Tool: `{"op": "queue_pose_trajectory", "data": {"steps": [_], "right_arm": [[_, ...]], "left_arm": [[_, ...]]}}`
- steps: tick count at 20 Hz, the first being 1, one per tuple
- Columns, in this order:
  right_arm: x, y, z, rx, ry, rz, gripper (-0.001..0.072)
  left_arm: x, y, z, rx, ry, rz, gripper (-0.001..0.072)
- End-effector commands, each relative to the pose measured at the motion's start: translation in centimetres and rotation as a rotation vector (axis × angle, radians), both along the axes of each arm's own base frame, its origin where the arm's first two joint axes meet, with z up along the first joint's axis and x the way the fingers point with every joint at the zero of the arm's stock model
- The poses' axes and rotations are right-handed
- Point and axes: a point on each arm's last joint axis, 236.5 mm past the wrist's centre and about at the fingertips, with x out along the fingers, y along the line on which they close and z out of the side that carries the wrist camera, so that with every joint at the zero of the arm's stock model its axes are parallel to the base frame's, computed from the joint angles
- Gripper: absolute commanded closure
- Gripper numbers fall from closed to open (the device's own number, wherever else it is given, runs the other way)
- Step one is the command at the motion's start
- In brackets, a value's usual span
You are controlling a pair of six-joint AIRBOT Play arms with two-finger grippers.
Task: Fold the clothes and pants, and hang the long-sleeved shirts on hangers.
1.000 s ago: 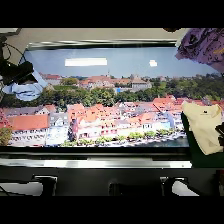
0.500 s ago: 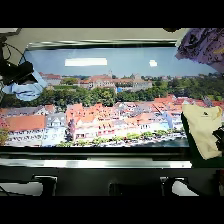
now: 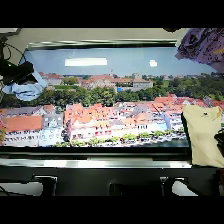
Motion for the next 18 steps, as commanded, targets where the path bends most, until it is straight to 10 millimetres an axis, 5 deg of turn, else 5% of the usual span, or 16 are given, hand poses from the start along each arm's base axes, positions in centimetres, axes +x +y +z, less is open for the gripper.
{"op": "queue_pose_trajectory", "data": {"steps": [1, 3, 5, 8, 10, 13, 15, 18], "right_arm": [[4.7, -1.5, 1.7, -0.015, -0.182, 0.103, 0.0453], [12.6, -0.2, 3.3, 0.067, -0.479, 0.266, 0.0477], [21.1, 3.9, 6.3, 0.142, -0.764, 0.493, 0.0606], [29.4, 15.2, 9.7, 0.242, -0.967, 0.902, 0.0681], [31.1, 24.0, 10.2, 0.305, -0.974, 1.167, 0.0681], [29.8, 35.9, 10.4, 0.396, -0.937, 1.525, 0.0681], [27.8, 41.0, 10.3, 0.416, -0.895, 1.681, 0.0681], [26.0, 45.3, 10.5, 0.433, -0.883, 1.804, 0.0681]], "left_arm": [[0.0, 0.1, 0.0, 0.001, 0.000, 0.000, 0.0693], [-0.1, 0.2, 0.3, 0.001, -0.006, 0.003, 0.0693], [-0.4, 0.4, 1.0, 0.006, -0.024, 0.002, 0.0693], [-1.1, 0.4, 2.9, 0.040, -0.084, -0.064, 0.0694], [-2.5, 0.8, 3.7, 0.073, -0.097, -0.070, 0.0694], [-6.6, 1.9, 2.4, 0.135, -0.043, -0.040, 0.0694], [-9.0, 1.3, 1.5, 0.133, -0.062, -0.034, 0.0694], [-11.7, 0.5, 0.3, 0.138, -0.116, -0.031, 0.0693]]}}
